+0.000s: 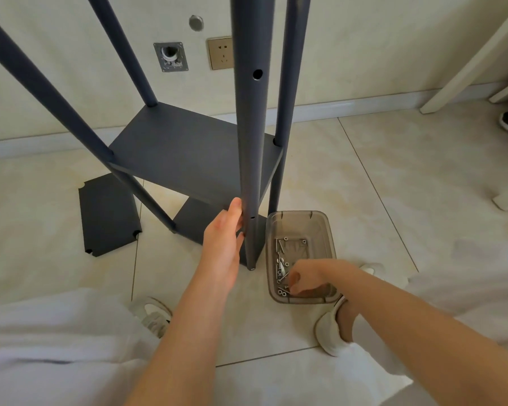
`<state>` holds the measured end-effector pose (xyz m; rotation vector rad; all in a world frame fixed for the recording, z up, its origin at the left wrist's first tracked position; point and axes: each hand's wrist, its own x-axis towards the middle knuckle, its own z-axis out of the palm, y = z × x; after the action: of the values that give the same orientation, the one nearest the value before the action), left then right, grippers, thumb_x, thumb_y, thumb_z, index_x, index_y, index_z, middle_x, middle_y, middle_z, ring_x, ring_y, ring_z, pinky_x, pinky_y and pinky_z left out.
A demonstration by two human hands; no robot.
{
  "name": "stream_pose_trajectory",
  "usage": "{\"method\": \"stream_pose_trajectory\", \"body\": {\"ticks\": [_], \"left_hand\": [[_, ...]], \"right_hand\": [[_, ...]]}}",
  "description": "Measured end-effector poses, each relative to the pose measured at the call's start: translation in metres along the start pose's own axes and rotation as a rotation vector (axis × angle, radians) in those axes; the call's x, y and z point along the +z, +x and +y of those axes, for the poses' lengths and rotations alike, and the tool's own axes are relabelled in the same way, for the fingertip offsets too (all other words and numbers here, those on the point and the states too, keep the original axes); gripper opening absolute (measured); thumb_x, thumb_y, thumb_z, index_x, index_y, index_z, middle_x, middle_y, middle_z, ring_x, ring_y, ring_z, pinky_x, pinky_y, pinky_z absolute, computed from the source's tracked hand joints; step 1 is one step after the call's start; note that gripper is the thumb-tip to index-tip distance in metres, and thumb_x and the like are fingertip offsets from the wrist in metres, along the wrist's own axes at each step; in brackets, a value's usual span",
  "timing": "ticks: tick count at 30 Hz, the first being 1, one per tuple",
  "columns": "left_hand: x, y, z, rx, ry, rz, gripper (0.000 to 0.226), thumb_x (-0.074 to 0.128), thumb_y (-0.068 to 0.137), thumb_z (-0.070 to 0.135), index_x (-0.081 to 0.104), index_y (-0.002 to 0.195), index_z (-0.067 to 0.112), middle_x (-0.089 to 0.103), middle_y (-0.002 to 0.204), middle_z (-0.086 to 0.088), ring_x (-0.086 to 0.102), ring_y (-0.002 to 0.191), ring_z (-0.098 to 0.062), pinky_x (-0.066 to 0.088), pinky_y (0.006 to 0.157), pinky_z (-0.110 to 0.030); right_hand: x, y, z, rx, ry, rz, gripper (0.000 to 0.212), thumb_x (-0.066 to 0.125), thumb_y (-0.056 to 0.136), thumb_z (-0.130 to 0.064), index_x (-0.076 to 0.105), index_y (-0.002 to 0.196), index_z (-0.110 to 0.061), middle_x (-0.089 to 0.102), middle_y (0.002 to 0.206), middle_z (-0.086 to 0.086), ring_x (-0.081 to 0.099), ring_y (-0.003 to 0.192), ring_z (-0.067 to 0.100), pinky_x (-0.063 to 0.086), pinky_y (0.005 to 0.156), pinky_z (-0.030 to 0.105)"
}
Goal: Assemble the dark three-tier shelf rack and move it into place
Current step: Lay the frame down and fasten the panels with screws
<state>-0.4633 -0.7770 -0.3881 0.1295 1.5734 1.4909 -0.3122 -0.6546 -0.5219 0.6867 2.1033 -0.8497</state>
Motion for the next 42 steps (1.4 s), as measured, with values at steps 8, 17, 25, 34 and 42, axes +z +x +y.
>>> {"method": "stream_pose_trajectory", "body": {"ticks": [8, 17, 25, 34, 42], "left_hand": [[0.000, 0.001, 0.000, -0.009, 0.063, 0.041, 0.013, 0.050, 0.103, 0.042, 0.061, 0.097, 0.037, 0.070, 0.102, 0.014, 0.061, 0.113, -0.011, 0.040, 0.115, -0.044], [-0.003, 0.000, -0.003, 0.048, 0.060, 0.038, 0.019, 0.050, 0.104, 0.036, 0.066, 0.093, 0.035, 0.075, 0.092, 0.016, 0.063, 0.114, -0.015, 0.039, 0.116, -0.047], [-0.002, -0.001, -0.004, 0.072, 0.058, 0.026, 0.021, 0.047, 0.105, 0.034, 0.066, 0.096, 0.035, 0.075, 0.086, 0.022, 0.067, 0.106, -0.009, 0.043, 0.113, -0.039], [-0.003, -0.003, -0.004, 0.087, 0.036, 0.003, 0.020, 0.048, 0.104, 0.037, 0.067, 0.099, 0.034, 0.076, 0.094, 0.020, 0.065, 0.114, -0.011, 0.040, 0.116, -0.042], [-0.003, -0.003, -0.004, 0.096, 0.034, -0.007, 0.021, 0.048, 0.103, 0.038, 0.068, 0.100, 0.033, 0.076, 0.100, 0.015, 0.065, 0.117, -0.012, 0.039, 0.117, -0.044]], "right_hand": [[0.019, 0.038, 0.010, 0.130, 0.175, 0.135, 0.033, 0.057, 0.098, -0.016, 0.059, 0.130, -0.009, 0.064, 0.120, 0.014, 0.063, 0.101, 0.027, 0.053, 0.089, 0.034], [0.036, 0.068, 0.009, 0.083, 0.178, 0.100, 0.047, 0.057, 0.095, -0.007, 0.048, 0.140, -0.018, 0.056, 0.133, 0.010, 0.056, 0.117, 0.028, 0.049, 0.094, 0.033], [0.047, 0.077, 0.011, 0.087, 0.079, 0.076, 0.028, 0.053, 0.095, -0.001, 0.059, 0.121, -0.009, 0.058, 0.125, 0.014, 0.057, 0.112, 0.029, 0.047, 0.091, 0.032], [0.052, 0.080, 0.009, 0.108, 0.084, 0.111, 0.026, 0.052, 0.095, 0.000, 0.061, 0.119, -0.004, 0.061, 0.121, 0.017, 0.059, 0.109, 0.030, 0.043, 0.081, 0.027], [0.048, 0.079, 0.007, 0.129, 0.124, 0.150, 0.027, 0.052, 0.096, -0.003, 0.064, 0.120, -0.002, 0.065, 0.119, 0.017, 0.062, 0.108, 0.030, 0.050, 0.087, 0.028]]}}
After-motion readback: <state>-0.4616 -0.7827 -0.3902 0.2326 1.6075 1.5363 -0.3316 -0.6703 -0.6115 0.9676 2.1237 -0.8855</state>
